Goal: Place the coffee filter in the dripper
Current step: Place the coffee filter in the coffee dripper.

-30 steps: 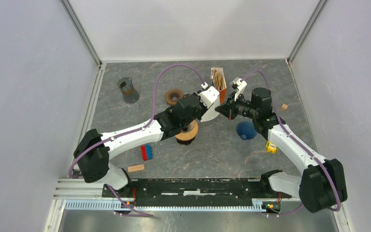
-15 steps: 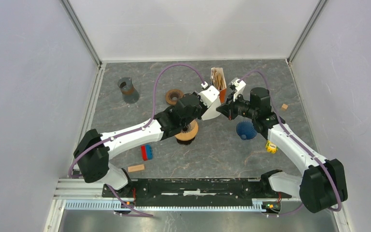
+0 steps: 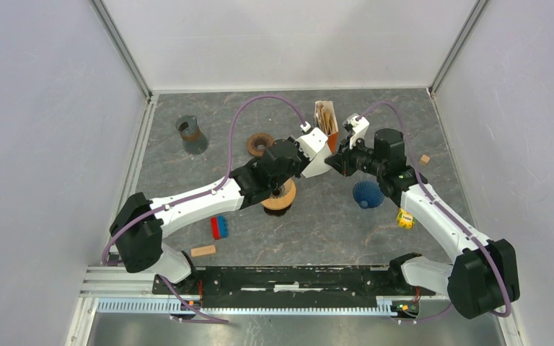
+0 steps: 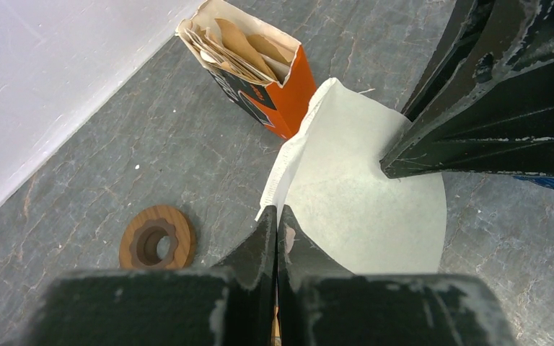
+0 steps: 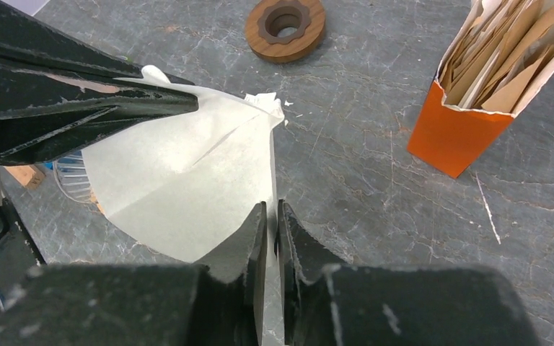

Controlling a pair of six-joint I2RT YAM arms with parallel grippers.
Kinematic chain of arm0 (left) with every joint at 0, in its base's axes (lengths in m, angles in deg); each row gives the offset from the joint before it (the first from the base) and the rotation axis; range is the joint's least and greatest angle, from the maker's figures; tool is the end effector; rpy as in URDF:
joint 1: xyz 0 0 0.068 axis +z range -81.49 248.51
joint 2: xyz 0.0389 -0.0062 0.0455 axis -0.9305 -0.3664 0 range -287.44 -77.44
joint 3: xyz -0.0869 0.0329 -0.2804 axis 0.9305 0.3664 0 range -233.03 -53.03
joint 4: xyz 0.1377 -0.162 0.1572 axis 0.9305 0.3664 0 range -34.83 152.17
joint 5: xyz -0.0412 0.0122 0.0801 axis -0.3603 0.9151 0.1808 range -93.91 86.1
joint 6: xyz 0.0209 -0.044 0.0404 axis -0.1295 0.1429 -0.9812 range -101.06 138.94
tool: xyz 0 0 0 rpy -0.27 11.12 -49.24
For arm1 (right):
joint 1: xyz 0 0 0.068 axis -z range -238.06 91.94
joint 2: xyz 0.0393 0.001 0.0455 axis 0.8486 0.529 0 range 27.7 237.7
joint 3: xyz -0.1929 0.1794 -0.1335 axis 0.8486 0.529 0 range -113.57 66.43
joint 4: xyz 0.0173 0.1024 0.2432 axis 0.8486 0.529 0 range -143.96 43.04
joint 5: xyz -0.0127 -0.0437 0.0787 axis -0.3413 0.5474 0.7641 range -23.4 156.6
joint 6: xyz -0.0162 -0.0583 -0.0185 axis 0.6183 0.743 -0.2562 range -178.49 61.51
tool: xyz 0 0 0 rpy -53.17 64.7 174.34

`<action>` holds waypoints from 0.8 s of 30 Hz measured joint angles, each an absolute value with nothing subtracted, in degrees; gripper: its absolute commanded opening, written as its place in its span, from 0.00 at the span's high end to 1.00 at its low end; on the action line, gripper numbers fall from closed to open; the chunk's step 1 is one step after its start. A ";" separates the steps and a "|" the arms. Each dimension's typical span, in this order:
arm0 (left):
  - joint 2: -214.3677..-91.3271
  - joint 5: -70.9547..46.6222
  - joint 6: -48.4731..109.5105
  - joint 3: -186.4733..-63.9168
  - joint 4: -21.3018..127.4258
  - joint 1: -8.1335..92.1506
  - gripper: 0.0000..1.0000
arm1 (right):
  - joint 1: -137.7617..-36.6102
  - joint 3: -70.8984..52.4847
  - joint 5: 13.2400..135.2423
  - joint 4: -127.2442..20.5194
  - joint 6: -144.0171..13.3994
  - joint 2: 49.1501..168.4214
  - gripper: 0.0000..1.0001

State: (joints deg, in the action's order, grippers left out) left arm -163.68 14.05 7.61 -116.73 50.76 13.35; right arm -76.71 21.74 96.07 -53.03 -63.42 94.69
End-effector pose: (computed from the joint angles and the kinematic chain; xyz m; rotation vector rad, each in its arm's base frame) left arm 0.2224 -0.2932 0.3230 0.8440 1.6775 -0.2313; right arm 0.2452 0.1081 0.2934 -0.5749 1.9172 0.7734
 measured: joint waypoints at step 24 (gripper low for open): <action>-148.77 -7.41 8.57 -121.51 76.18 21.59 0.98 | -77.59 5.74 117.60 -34.54 -31.18 87.43 0.23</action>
